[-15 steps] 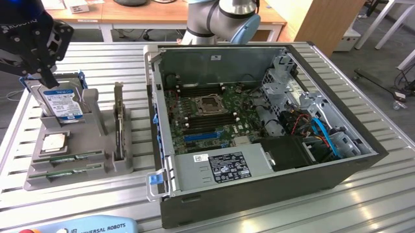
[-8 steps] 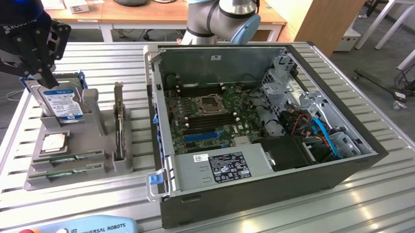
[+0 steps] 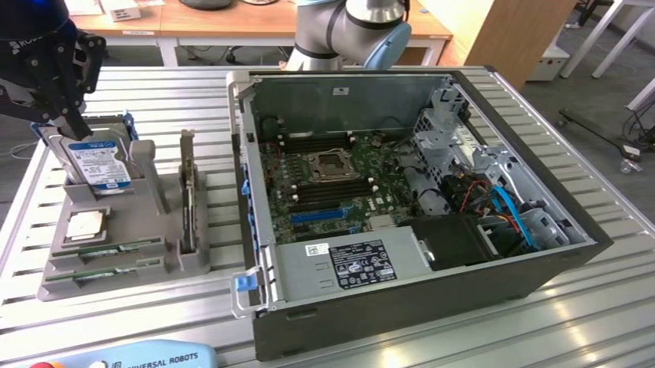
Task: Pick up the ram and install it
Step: 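Pick up the ram and move it above insertion slot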
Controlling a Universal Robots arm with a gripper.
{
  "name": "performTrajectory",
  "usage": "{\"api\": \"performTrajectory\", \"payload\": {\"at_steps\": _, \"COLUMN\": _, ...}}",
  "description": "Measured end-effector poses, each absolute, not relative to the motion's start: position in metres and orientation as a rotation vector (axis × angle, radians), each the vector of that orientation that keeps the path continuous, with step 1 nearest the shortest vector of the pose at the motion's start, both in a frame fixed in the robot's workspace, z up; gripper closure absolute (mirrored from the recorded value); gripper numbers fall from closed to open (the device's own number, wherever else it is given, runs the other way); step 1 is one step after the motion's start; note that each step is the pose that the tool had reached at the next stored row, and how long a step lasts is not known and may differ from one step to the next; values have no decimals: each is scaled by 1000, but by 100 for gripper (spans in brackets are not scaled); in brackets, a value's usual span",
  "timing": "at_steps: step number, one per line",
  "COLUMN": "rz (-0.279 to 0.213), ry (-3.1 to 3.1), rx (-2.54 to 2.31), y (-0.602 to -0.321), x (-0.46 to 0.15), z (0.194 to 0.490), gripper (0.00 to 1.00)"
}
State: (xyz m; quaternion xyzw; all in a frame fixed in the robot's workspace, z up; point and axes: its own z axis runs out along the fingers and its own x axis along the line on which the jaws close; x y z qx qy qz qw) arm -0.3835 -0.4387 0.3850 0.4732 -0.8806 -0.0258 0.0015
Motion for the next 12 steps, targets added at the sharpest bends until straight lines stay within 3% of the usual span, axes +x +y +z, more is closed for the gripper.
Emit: {"api": "performTrajectory", "payload": {"at_steps": 12, "rz": -79, "ry": -2580, "rx": 1774, "y": -439, "x": -383, "z": 384, "gripper": 90}}
